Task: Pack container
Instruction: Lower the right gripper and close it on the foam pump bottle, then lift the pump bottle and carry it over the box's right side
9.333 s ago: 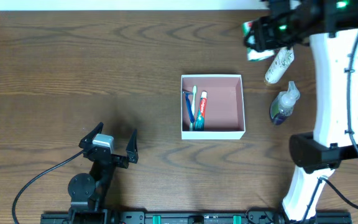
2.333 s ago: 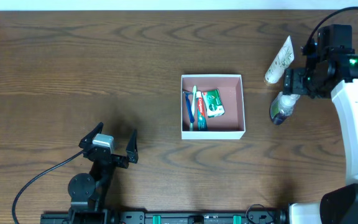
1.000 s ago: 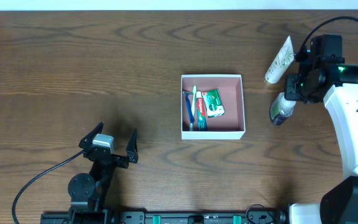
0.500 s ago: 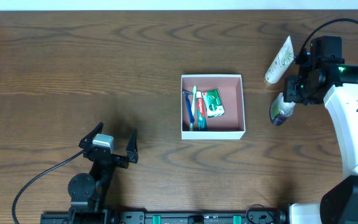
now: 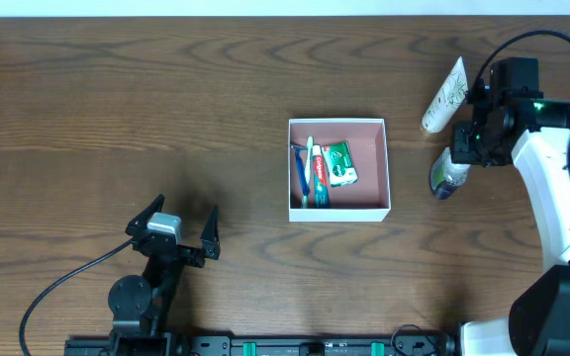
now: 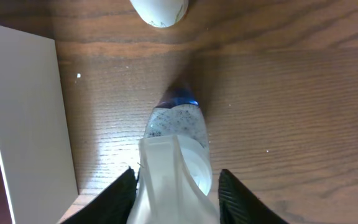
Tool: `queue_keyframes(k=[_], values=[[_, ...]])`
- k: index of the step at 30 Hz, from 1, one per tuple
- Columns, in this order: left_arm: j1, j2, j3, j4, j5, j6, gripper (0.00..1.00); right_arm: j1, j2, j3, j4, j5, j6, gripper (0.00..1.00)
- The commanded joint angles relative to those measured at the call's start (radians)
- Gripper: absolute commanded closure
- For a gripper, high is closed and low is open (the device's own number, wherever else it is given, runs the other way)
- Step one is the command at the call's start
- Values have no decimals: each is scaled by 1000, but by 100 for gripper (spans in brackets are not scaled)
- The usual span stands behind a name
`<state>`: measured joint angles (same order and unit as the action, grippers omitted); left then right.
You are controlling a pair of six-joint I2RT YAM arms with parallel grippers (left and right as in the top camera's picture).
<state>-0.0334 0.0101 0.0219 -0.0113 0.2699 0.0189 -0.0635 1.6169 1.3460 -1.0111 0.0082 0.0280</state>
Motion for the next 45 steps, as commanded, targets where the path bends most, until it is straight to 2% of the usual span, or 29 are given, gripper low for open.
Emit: queue_keyframes(k=[1,7,16,21,30,36,45], values=[[4,-6,-18,-33,7,-5,2,-8,5,-2,10,10,-11,64],[4,-6,-18,-33,6,-5,2,-8,5,-1,3,10,-9,81],[4,-6,-18,-33,6,-5,2,-8,4,68,-58,10,-7,85],[4,-6,-18,-33,6,-5,2,-8,3,142,-107,10,-7,90],[4,-6,-18,-33,6,-5,2,-6,-3,353,-327,-67,-7,90],[4,-6,-18,-33,6,-5,2,6,-7,513,-467,-176,-7,86],[4,-6,-18,-33,6,-5,2,86,-8,565,-509,-267,-7,85]])
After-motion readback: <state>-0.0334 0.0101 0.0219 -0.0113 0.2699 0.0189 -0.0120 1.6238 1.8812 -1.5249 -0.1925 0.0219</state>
